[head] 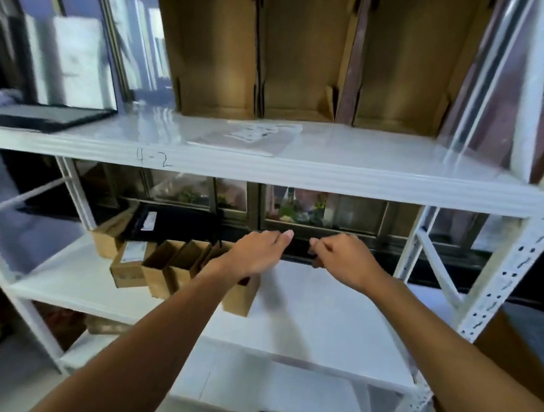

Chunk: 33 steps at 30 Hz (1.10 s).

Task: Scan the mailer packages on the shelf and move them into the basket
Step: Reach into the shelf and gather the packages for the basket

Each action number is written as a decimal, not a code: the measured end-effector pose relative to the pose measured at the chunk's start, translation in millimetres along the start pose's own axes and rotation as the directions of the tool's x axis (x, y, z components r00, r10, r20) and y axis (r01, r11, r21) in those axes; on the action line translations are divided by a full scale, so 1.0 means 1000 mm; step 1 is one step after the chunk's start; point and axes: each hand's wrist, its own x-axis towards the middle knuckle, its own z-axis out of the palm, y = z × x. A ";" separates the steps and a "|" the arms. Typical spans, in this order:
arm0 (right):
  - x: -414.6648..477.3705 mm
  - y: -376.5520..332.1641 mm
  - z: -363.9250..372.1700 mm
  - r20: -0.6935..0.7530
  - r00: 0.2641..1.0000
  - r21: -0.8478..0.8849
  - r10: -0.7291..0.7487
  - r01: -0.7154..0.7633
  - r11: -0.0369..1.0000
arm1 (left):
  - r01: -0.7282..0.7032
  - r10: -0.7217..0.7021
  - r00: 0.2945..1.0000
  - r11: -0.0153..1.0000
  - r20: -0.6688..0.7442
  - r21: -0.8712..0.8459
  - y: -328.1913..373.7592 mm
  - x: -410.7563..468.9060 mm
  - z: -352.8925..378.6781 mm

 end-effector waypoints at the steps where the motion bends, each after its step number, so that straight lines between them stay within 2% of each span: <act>1: 0.006 -0.016 -0.012 -0.026 0.998 -0.025 -0.052 0.051 0.998 | -0.018 0.018 1.000 1.000 -0.012 0.000 0.004 0.001 -0.015; 4: 0.022 -0.053 -0.040 -0.039 0.987 -0.050 -0.157 0.155 0.987 | -0.046 0.044 0.997 0.998 -0.058 -0.035 0.013 0.001 -0.051; 8: 0.043 -0.091 -0.074 -0.085 0.973 -0.031 -0.216 0.214 0.976 | -0.088 0.082 0.991 0.995 -0.105 -0.048 0.028 -0.004 -0.103; 13: 0.071 -0.118 -0.106 -0.139 0.968 -0.017 -0.210 0.209 0.978 | -0.067 0.023 0.980 0.973 -0.197 -0.220 0.025 0.004 -0.156; 16: 0.088 -0.129 -0.113 -0.265 0.938 -0.086 -0.225 0.210 0.974 | -0.092 0.024 0.962 0.967 -0.271 -0.240 0.023 0.011 -0.179; 18: 0.097 -0.135 -0.114 -0.313 0.920 -0.104 -0.235 0.212 0.972 | -0.124 0.034 0.922 0.969 -0.386 -0.213 0.019 0.018 -0.189; 21: 0.115 -0.136 -0.106 -0.286 0.931 -0.106 -0.227 0.205 0.973 | -0.114 0.073 0.831 0.993 -0.551 -0.041 0.006 0.032 -0.195; 23: 0.123 -0.136 -0.099 -0.202 0.955 -0.119 -0.217 0.196 0.973 | -0.064 0.081 0.843 0.997 -0.531 0.050 -0.007 0.042 -0.194; 27: 0.128 -0.137 -0.088 -0.111 0.970 -0.144 -0.216 0.200 0.969 | 0.036 0.050 0.938 0.970 -0.343 0.240 -0.031 0.060 -0.179; 33: 0.142 -0.126 -0.075 -0.061 0.973 -0.180 -0.222 0.208 0.961 | -0.045 0.112 0.929 0.980 -0.352 0.194 -0.031 0.076 -0.153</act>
